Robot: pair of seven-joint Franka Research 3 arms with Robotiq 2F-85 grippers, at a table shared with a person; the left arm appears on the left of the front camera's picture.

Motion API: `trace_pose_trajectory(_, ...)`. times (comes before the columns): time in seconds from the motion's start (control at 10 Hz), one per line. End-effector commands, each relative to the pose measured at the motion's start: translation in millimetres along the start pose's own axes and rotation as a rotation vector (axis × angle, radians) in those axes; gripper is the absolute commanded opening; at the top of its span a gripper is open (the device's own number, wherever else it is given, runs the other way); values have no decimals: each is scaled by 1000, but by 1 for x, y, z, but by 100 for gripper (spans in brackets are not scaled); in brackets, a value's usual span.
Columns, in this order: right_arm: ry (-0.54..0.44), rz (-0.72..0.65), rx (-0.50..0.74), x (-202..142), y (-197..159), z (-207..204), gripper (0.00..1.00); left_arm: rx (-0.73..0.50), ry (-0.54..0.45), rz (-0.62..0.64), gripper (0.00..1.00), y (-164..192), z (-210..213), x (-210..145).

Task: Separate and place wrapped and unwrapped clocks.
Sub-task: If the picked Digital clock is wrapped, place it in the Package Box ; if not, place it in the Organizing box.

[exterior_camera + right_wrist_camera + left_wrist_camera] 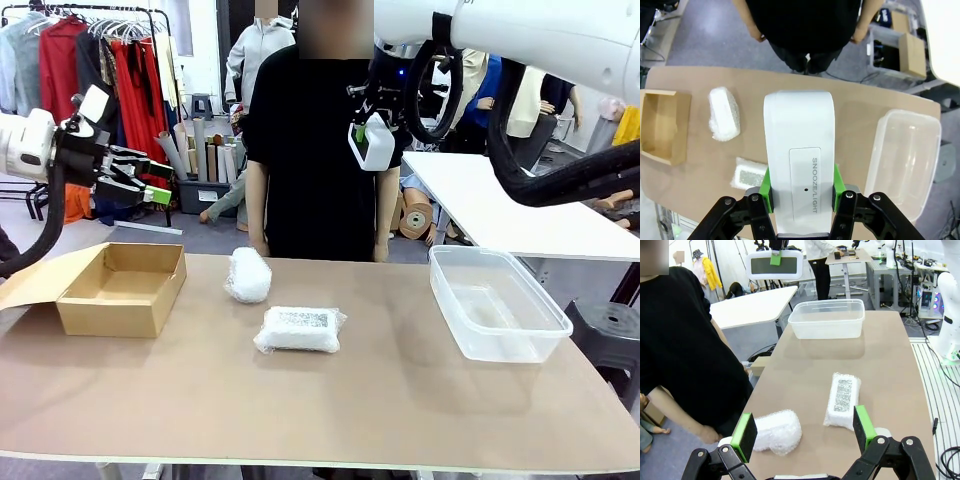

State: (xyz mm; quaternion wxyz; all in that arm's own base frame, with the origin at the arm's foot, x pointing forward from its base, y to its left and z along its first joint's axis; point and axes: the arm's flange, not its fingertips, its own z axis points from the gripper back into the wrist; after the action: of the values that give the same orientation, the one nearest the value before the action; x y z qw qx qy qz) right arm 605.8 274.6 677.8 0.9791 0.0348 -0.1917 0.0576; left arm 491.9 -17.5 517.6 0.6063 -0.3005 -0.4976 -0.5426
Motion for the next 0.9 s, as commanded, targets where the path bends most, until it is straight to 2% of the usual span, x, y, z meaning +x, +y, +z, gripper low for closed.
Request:
trace_pose_trajectory(0.0, -7, 2, 1, 0, 1, 4, 0, 10, 3, -3, 100, -1, 0, 1)
trace_pose_trajectory(0.8, -7, 2, 1, 0, 1, 4, 0, 10, 3, -3, 100, -1, 0, 1)
